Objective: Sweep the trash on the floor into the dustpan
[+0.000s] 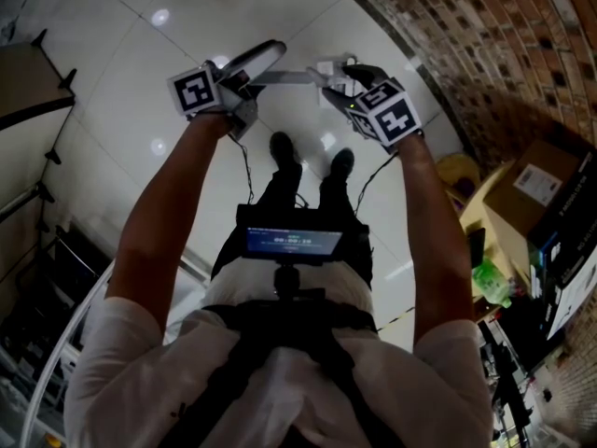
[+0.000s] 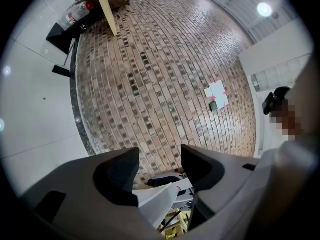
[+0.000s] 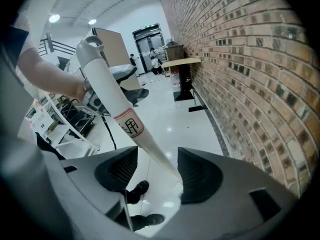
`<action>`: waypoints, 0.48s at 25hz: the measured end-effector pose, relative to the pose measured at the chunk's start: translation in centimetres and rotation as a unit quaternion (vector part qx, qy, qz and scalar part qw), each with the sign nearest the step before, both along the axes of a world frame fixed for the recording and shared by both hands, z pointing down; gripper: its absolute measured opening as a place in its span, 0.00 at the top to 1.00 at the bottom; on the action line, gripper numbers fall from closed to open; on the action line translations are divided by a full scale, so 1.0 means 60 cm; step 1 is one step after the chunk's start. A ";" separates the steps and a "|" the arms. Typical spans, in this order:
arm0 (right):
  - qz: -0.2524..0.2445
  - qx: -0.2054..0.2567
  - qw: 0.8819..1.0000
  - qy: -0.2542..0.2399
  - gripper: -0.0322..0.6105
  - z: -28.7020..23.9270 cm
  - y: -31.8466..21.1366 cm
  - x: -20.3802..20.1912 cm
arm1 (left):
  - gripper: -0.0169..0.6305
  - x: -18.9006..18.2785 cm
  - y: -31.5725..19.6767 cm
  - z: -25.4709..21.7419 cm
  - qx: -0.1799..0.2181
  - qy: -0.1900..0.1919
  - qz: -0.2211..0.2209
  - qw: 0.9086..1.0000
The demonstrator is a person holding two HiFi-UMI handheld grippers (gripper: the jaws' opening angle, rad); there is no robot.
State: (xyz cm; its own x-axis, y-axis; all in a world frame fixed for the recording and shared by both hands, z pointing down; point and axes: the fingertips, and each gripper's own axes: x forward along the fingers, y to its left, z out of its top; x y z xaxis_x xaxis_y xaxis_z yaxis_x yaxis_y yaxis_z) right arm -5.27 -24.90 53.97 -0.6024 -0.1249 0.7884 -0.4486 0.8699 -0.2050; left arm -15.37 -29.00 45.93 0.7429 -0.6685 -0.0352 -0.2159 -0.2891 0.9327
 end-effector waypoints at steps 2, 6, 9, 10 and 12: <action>0.010 0.001 1.000 0.000 0.56 0.001 0.001 0.005 | 0.59 -0.001 0.002 0.004 -0.002 -0.004 0.001 1.000; 0.035 0.002 0.999 -0.003 0.55 0.002 -0.003 0.014 | 0.59 -0.002 0.007 0.016 -0.008 -0.016 0.005 1.000; 0.049 0.004 0.999 -0.006 0.55 0.000 0.002 0.020 | 0.59 -0.006 0.016 0.021 -0.013 -0.021 0.003 1.000; 0.053 0.005 0.999 -0.005 0.55 -0.001 0.003 0.022 | 0.59 -0.009 0.018 0.021 -0.013 -0.023 0.001 1.000; 0.062 0.009 0.998 -0.005 0.54 -0.004 0.004 0.030 | 0.59 -0.018 0.017 0.018 -0.009 -0.027 -0.006 1.000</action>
State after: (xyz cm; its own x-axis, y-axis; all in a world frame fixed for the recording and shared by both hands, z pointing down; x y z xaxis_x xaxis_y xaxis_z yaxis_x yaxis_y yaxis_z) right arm -3.48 -24.64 53.72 -0.5890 -0.2126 0.7797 -0.5508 0.8115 -0.1948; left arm -16.48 -27.98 47.04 0.7354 -0.6774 0.0174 -0.2702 -0.2696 0.9243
